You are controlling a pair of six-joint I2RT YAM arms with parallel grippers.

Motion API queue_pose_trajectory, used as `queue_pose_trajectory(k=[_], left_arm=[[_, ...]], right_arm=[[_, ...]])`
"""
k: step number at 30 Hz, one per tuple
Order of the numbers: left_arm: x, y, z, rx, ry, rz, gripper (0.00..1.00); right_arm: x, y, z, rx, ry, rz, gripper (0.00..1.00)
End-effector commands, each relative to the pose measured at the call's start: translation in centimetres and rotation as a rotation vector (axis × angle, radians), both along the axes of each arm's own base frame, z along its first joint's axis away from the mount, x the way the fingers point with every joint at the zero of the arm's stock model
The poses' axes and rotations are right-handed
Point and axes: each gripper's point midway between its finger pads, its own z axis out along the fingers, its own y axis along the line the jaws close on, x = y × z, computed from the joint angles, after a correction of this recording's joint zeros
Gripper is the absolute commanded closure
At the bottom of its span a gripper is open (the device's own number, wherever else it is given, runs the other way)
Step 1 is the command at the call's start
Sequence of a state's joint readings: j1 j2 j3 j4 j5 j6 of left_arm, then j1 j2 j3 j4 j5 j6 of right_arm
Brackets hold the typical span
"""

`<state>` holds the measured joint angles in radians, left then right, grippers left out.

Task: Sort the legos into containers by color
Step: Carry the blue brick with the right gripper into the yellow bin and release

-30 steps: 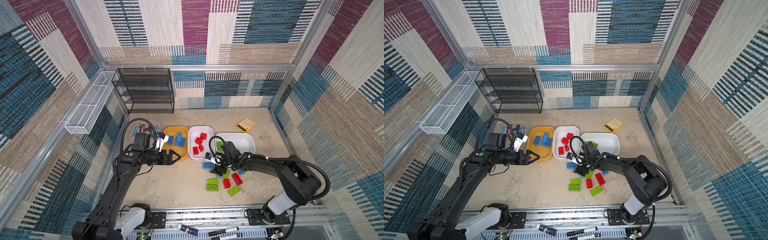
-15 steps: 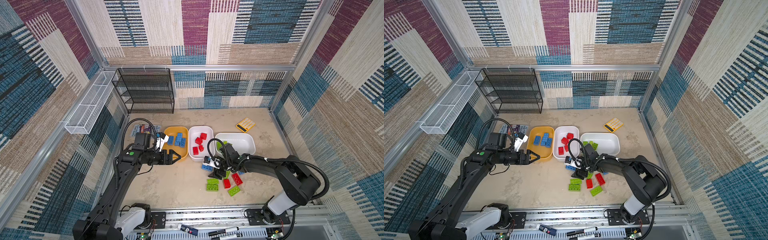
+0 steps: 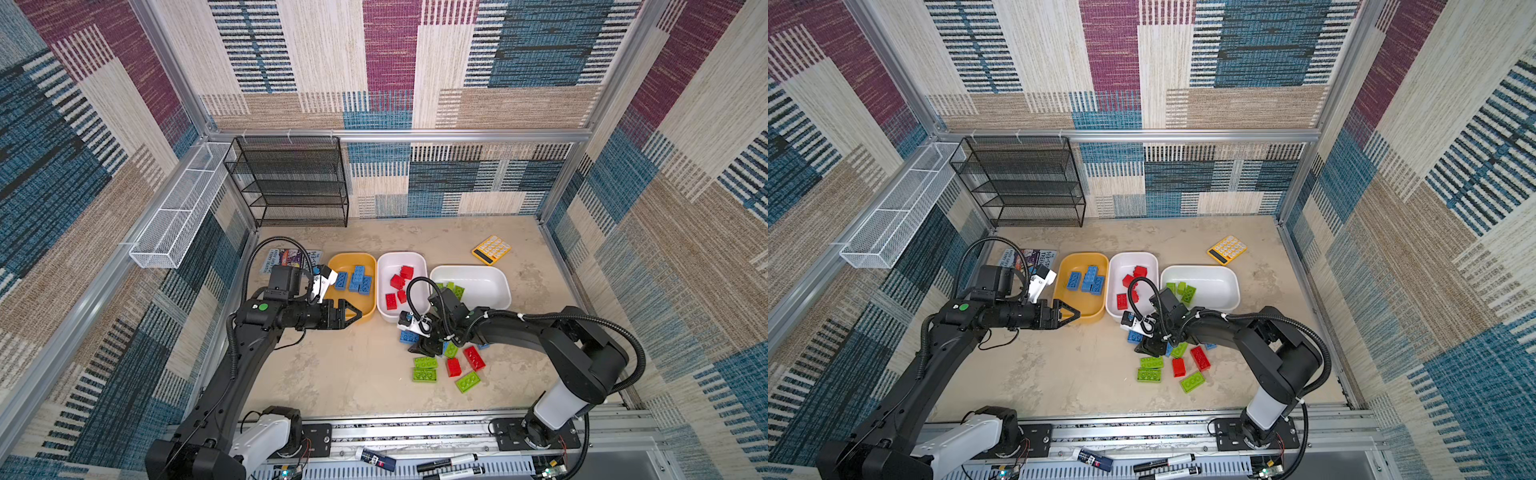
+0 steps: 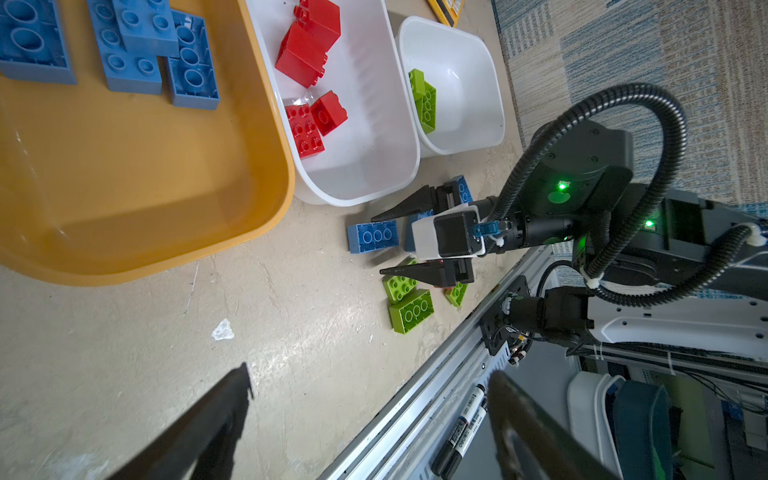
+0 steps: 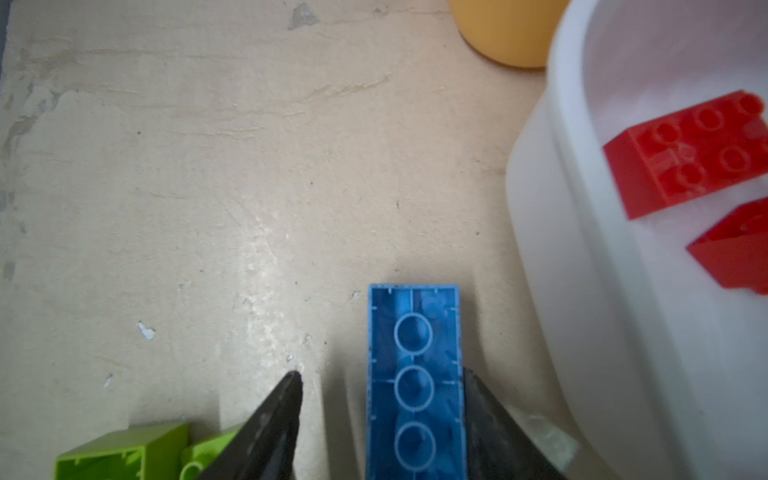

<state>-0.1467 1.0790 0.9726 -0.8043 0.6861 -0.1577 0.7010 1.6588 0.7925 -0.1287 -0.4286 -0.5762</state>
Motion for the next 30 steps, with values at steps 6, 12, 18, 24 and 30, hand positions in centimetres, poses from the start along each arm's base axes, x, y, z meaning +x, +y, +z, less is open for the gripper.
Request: queue_pose_trajectory(k=[6,12,18,24,30], left_arm=[[0.0,0.0,0.3,0.003,-0.031,-0.018,0.1],[0.0,0.2,0.5,0.003,-0.039,-0.014,0.09],[0.1,0.5,0.8,0.009,-0.043,-0.012,0.1],[0.5,1.3,1.2,0.021,-0.058,0.014,0.09],[2.0,2.8,2.0,0.058,-0.1,0.077,0.1]], right_arm=[[0.7,1.0,-0.4,-0.021,-0.02,-0.016,0.53],[0.5,1.5,1.2,0.018,-0.035,-0.009,0.66],[1.0,2.5,6.6,0.13,-0.073,-0.037,0.7],[2.8,6.1,13.0,0.297,-0.065,-0.025,0.71],[6.6,10.8,14.9,0.345,-0.047,-0.003,0.71]])
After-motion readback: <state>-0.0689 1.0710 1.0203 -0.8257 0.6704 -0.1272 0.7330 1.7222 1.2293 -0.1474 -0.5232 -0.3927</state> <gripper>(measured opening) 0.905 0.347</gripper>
